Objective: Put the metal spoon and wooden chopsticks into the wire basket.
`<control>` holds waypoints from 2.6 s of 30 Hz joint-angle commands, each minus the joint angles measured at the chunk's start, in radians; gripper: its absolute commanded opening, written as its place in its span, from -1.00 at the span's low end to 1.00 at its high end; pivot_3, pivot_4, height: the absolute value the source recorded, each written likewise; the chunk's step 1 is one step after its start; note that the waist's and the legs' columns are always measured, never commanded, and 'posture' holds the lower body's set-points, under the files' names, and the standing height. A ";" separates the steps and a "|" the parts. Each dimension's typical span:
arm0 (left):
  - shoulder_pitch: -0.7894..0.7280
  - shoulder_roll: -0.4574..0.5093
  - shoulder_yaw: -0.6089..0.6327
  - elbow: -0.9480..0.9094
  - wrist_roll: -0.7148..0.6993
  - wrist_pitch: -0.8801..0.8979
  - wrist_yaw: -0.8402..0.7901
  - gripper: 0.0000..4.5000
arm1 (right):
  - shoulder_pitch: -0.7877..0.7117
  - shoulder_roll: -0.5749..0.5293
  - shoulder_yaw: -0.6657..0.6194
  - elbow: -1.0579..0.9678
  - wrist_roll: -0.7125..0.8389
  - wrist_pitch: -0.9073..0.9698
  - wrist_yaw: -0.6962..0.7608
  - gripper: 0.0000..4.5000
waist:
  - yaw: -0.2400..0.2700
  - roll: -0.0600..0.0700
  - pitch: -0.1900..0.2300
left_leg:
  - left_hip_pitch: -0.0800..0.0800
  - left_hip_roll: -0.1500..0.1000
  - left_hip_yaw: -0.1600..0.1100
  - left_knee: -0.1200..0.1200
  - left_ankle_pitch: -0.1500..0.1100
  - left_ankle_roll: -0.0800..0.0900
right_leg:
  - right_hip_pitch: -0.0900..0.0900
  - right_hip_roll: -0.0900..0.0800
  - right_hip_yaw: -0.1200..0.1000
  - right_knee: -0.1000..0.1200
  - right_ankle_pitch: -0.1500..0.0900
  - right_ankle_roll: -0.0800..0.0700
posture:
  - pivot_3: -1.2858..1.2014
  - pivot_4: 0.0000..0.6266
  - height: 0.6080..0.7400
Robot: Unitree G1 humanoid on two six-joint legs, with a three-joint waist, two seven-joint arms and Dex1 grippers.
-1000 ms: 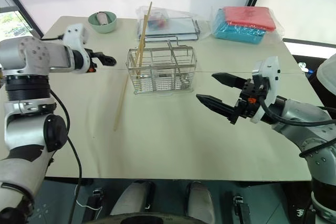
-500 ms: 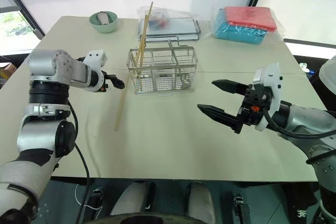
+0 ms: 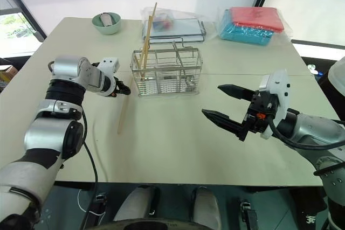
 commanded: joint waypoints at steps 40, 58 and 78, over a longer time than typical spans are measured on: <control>-0.301 -0.033 0.383 -0.190 -0.284 -0.906 -0.145 -0.98 | 0.052 -0.004 -0.045 -0.053 0.089 -0.014 -0.083 1.00 | -0.005 -0.004 0.001 | 0.000 -0.002 0.001 0.003 -0.001 0.002 | 0.002 -0.002 -0.002 0.000 0.000 0.001 | 0.03 -0.52 -0.10; -0.074 -0.091 0.178 -0.445 -0.251 -0.800 -0.262 -0.98 | 0.117 0.035 -0.065 -0.086 0.072 -0.057 -0.145 1.00 | -0.004 -0.002 0.001 | 0.000 0.000 0.001 0.002 -0.001 0.002 | 0.001 0.000 0.000 0.000 0.000 0.000 | 0.03 -0.52 -0.10; 0.129 -0.107 0.132 -0.603 -0.206 -0.787 -0.234 -0.34 | 0.049 0.007 -0.053 -0.046 0.076 -0.049 -0.135 1.00 | -0.003 -0.002 0.001 | 0.000 0.000 0.000 0.003 -0.001 0.003 | 0.002 0.000 0.000 0.000 0.000 0.000 | 0.03 -0.52 -0.10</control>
